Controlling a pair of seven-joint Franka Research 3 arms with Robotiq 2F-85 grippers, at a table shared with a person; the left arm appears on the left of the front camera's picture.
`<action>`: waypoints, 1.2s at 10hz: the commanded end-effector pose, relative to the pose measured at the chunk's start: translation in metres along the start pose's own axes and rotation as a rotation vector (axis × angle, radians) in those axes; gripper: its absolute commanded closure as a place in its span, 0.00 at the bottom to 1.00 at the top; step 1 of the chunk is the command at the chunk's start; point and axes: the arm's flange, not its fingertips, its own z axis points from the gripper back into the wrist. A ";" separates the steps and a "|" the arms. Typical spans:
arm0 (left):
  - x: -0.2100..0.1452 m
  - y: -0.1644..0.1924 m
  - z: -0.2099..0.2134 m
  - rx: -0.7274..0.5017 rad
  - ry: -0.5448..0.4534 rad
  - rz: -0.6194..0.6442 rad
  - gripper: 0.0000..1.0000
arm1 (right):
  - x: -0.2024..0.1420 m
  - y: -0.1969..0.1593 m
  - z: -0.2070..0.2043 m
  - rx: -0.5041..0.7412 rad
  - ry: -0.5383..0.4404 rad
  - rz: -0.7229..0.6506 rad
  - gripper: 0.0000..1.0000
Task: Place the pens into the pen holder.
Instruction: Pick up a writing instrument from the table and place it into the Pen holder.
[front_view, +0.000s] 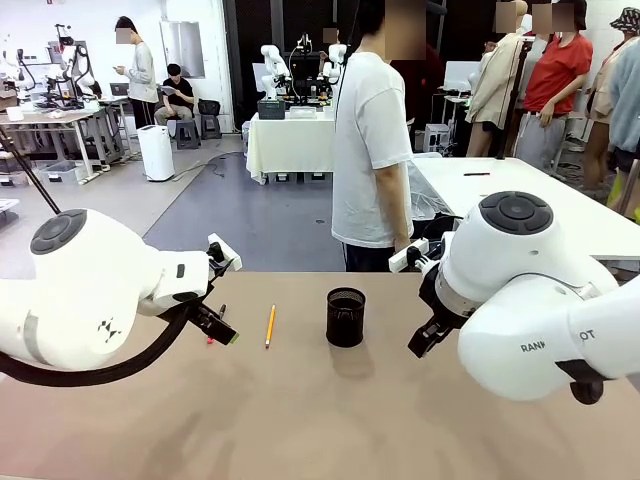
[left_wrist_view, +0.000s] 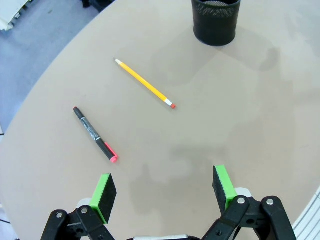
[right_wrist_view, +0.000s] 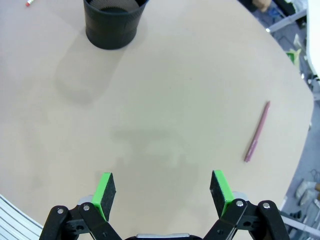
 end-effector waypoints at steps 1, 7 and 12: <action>0.001 0.017 0.024 -0.112 0.002 -0.045 0.00 | 0.008 -0.018 0.014 0.120 -0.071 -0.022 0.00; -0.008 0.093 0.089 -0.221 -0.040 -0.083 0.00 | 0.011 -0.083 0.093 0.309 -0.187 -0.060 0.00; -0.019 0.162 0.146 -0.281 -0.164 -0.034 0.00 | -0.002 -0.165 0.151 0.420 -0.237 -0.032 0.00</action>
